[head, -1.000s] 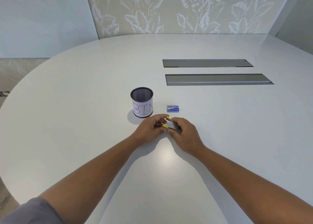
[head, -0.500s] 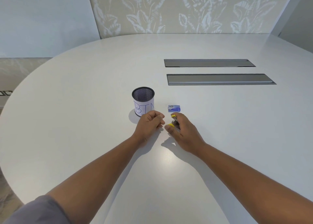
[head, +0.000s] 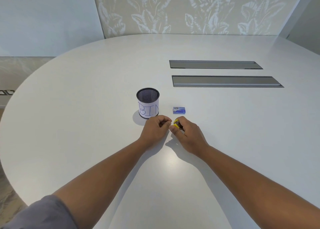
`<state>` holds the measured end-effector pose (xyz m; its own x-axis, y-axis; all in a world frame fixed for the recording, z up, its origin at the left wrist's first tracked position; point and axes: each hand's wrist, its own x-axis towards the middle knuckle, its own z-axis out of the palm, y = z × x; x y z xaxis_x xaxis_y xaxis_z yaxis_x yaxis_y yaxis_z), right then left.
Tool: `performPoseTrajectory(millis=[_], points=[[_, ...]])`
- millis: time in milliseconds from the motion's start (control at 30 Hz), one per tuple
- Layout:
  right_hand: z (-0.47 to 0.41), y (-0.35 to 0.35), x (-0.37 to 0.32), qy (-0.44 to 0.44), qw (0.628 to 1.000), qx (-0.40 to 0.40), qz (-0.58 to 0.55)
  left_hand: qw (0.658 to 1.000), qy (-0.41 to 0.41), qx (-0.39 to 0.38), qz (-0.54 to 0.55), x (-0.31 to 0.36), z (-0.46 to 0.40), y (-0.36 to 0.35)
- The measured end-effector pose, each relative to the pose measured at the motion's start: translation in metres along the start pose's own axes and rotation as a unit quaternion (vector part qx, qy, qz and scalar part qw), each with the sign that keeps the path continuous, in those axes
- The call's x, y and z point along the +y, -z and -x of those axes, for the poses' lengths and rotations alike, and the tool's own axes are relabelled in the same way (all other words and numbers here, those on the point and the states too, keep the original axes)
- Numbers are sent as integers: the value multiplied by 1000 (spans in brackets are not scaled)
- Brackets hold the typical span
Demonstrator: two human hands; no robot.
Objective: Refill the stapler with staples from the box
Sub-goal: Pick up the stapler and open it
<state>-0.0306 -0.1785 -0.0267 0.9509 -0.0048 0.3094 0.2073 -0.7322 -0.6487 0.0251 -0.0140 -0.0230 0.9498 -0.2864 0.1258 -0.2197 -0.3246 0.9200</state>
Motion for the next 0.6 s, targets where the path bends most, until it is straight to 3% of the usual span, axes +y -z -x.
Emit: performPoseTrajectory(millis=[600], points=[[2,0,3,-3,999,4,-38,1000,-8,17,-24,1,3,-1]])
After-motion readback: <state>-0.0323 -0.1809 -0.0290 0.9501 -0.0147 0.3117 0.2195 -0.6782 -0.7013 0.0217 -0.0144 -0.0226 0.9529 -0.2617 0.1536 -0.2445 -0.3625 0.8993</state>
